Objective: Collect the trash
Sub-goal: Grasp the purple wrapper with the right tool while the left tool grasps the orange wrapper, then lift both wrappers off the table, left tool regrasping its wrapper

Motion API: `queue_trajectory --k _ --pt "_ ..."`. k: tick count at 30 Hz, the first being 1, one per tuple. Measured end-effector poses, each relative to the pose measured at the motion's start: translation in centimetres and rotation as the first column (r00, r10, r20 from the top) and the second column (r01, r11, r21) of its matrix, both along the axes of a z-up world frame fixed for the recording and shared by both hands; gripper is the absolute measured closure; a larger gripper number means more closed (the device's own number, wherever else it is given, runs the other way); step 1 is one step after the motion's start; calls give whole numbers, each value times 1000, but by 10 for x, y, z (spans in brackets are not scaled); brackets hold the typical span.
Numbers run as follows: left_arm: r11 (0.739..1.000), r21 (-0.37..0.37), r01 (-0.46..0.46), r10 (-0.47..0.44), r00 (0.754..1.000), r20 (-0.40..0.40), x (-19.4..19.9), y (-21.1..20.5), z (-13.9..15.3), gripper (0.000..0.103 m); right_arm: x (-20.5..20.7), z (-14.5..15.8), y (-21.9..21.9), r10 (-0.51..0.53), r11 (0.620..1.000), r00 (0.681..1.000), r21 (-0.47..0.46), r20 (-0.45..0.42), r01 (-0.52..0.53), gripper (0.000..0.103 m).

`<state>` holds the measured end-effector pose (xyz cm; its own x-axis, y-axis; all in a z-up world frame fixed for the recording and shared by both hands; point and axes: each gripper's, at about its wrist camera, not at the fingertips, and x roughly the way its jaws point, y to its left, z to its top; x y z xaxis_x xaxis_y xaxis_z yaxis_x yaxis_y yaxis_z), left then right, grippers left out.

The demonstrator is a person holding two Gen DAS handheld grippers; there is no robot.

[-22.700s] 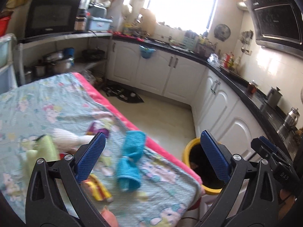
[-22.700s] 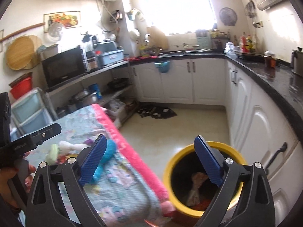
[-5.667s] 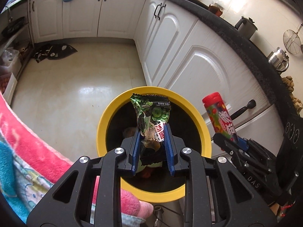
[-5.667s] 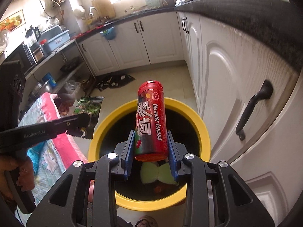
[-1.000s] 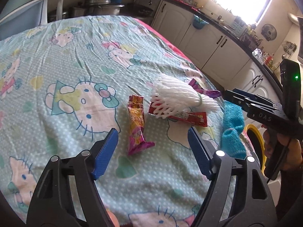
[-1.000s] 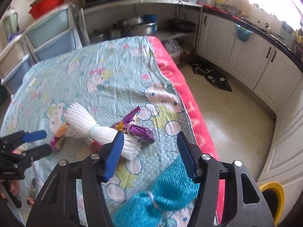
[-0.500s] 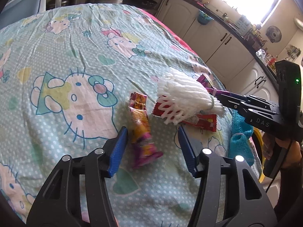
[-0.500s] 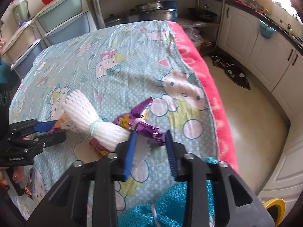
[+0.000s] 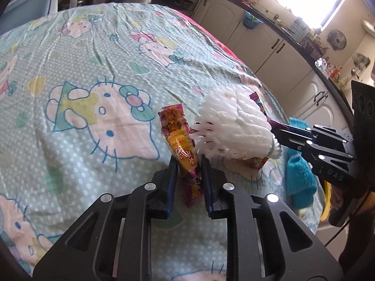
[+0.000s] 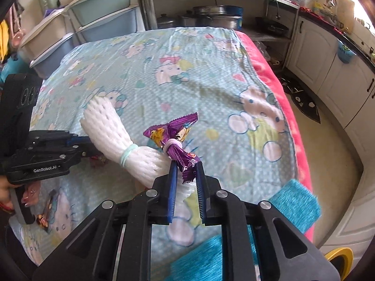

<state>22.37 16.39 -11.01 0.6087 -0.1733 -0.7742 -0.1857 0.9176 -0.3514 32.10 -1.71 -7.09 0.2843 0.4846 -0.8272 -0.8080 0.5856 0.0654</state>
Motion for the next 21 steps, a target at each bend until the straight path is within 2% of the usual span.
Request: queue_trajectory --k 17,21 --pt "994 107 16 -21 999 38 -71 -1 30 92 -57 24 -28 -33 995 999 97 9 32 90" --pt "988 146 52 -61 996 60 -89 -10 43 92 -70 32 -38 -48 991 999 125 15 46 90"
